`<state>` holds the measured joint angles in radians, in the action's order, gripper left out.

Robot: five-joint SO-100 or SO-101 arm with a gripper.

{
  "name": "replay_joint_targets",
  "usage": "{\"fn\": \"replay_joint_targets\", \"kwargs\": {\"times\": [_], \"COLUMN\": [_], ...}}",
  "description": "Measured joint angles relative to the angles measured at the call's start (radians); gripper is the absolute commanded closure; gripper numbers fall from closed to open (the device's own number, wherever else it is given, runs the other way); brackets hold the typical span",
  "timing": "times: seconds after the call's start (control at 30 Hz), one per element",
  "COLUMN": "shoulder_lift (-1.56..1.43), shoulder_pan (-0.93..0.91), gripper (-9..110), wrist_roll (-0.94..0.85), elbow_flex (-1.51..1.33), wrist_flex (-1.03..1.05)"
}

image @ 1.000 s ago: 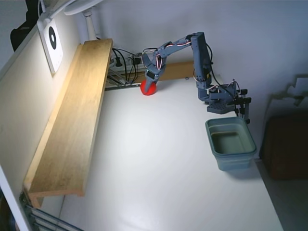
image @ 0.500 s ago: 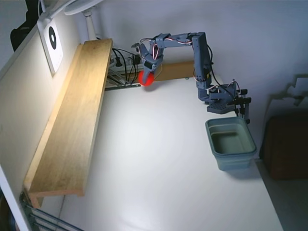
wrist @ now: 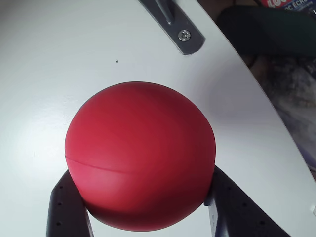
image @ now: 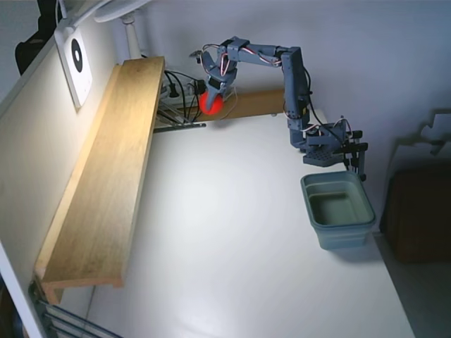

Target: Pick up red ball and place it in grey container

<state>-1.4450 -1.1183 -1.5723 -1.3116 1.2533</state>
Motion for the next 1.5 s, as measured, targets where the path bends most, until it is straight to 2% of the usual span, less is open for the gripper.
{"fn": "replay_joint_targets", "kwargs": {"times": [0.27, 1.5], "shoulder_lift": [0.000, 0.000], "shoulder_pan": [0.038, 1.098], "gripper": [78, 78], "wrist_roll": [0.000, 0.000], "elbow_flex": [0.000, 0.000], "wrist_flex": [0.000, 0.000]}}
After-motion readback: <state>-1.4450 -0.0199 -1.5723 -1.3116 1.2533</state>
